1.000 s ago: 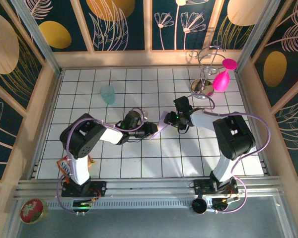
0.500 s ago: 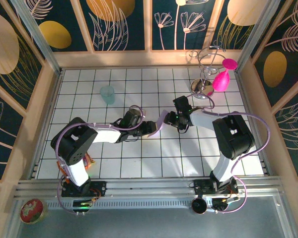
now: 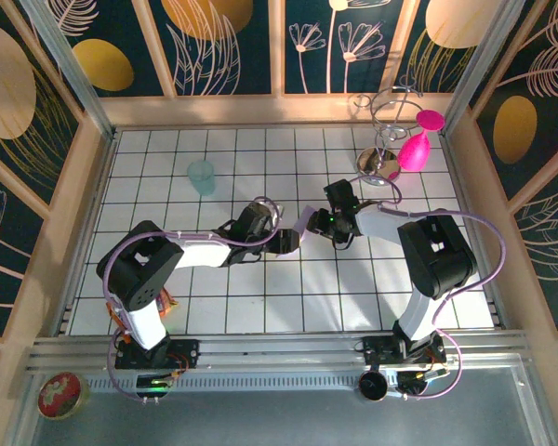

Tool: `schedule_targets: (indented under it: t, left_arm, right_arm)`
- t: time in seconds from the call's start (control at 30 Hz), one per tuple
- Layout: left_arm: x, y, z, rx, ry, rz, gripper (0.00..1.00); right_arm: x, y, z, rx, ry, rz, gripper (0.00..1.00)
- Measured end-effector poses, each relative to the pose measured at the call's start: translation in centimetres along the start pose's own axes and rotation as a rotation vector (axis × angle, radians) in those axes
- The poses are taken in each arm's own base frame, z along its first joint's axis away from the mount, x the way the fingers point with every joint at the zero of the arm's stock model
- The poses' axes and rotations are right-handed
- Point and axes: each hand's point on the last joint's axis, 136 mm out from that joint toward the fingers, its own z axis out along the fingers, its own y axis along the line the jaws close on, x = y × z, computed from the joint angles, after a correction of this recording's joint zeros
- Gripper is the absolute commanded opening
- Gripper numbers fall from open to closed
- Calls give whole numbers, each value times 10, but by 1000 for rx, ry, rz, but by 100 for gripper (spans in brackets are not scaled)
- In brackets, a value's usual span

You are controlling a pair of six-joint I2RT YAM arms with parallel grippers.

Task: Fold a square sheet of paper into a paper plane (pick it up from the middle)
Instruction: Fold the wing for the fifth time at the center of the table.

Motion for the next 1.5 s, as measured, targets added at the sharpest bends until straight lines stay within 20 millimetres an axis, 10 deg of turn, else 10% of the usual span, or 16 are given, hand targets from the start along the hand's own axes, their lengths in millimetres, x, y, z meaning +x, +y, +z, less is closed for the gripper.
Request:
schedule_targets:
  t: [0.67,1.5]
  left_arm:
    - [5,5,25,-45,55,198,69]
    - [2,18,30,-108,47,207,32]
  right_arm:
    - [0,0,0,3,3,3,52]
    - [0,0,-1,2,2,3,51]
